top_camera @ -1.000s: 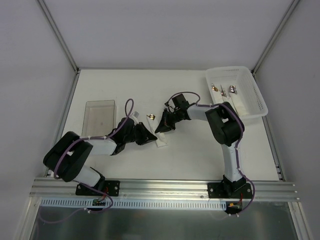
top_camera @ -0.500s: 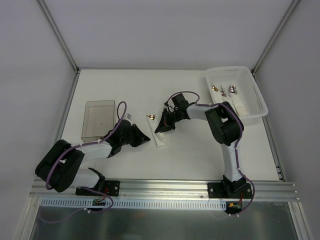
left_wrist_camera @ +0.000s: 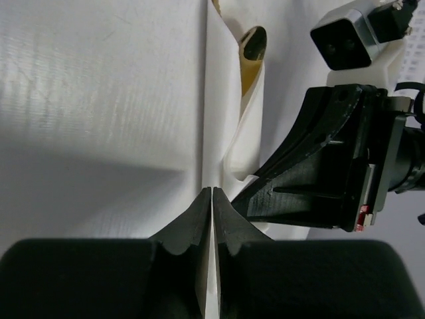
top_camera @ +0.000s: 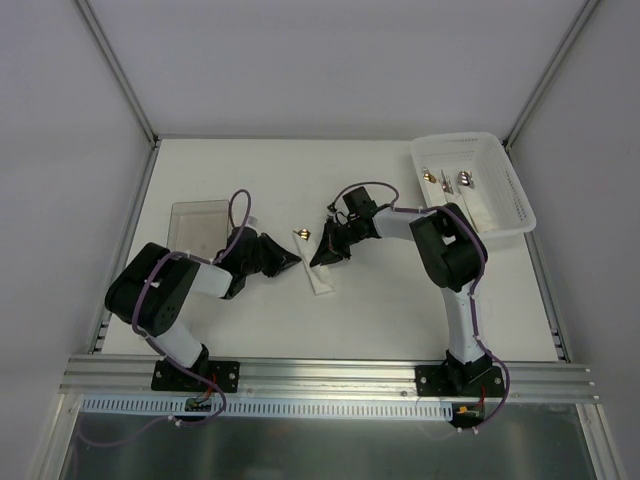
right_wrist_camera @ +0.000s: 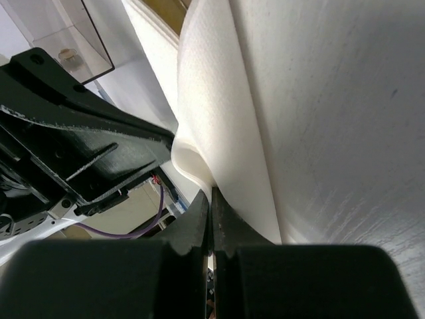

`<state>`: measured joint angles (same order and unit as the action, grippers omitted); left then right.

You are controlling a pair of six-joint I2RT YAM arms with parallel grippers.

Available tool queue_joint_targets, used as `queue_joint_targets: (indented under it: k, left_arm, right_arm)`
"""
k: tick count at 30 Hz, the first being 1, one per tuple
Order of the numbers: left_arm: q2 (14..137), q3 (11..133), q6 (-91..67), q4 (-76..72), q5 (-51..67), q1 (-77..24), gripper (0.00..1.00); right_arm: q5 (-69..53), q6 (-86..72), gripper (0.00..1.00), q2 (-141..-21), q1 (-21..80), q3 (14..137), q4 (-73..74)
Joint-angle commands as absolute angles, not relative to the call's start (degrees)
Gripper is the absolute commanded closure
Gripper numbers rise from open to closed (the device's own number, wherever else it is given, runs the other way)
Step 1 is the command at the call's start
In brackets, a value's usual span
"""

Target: Place the utensils on the paper napkin and roll it up

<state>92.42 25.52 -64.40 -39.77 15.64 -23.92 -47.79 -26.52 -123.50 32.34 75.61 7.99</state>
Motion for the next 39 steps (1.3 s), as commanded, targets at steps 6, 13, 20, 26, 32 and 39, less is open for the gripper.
queue_joint_targets:
  k: [6, 13, 20, 26, 32, 39]
  left_arm:
    - [88.8, 17.2, -67.3, -51.7, 22.9, -24.3, 0.97]
    - [83.1, 16.7, -65.0, -47.8, 20.9, -31.2, 0.97]
    - [88.1, 19.9, -68.1, -50.4, 18.6, -36.0, 0.98]
    - [92.8, 20.7, -69.7, -52.5, 17.8, -36.3, 0.98]
    - [96.9, 22.6, -69.3, -52.0, 18.3, -36.5, 0.98]
    - [98.3, 22.2, -70.3, -55.4, 18.5, -36.7, 0.98]
  right_arm:
    - [-43.3, -27.9, 0.99, -125.0, 32.2, 75.3, 12.0]
    - [-41.0, -34.7, 1.0, -123.5, 32.1, 71.0, 8.8]
    - [-39.8, -38.6, 1.0, -123.0, 30.7, 68.4, 6.0]
    - [-39.3, -39.6, 1.0, -122.3, 29.0, 66.8, 4.8]
    - [-39.7, -39.4, 1.0, -121.6, 28.9, 66.8, 4.0]
    - [-38.9, -39.2, 1.0, -120.9, 29.2, 65.9, 3.6]
